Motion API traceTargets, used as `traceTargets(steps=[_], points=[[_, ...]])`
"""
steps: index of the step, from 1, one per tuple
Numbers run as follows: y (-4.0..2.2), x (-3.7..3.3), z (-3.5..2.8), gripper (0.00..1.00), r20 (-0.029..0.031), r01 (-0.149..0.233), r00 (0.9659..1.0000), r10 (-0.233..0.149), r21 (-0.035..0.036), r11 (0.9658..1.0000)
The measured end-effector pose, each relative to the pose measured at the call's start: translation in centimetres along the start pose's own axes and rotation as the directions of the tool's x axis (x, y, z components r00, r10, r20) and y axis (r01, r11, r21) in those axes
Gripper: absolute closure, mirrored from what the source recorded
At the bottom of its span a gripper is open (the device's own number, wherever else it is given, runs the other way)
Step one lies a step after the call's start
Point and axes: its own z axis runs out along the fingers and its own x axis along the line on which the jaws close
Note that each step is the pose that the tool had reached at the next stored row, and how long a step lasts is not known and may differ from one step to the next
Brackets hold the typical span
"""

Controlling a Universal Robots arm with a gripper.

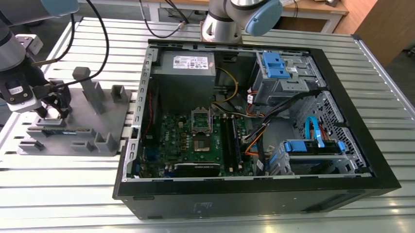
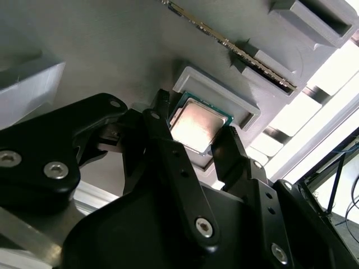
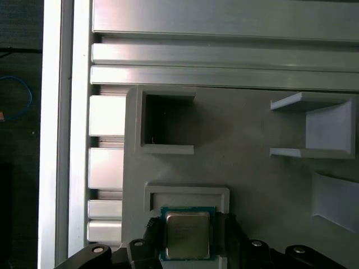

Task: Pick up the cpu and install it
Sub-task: 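Pick up the cpu and move it towards the insertion slot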

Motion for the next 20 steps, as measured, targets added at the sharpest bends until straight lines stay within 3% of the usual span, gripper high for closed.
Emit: traceTargets(steps=[13, 15, 17, 20], points=[[0.0, -0.26, 0.04, 0.43, -0.0001, 0.0, 1.0, 0.0, 0.0009, 1.0], [0.0, -0.26, 0.04, 0.44, -0.0002, 0.0, 1.0, 0.0, 0.001, 1.0], [0.0, -0.26, 0.04, 0.53, -0.0002, 0.0, 1.0, 0.0, 0.001, 1.0], [0.0, -0.26, 0.05, 0.53, -0.0001, 0.0, 1.0, 0.0, 0.001, 1.0]])
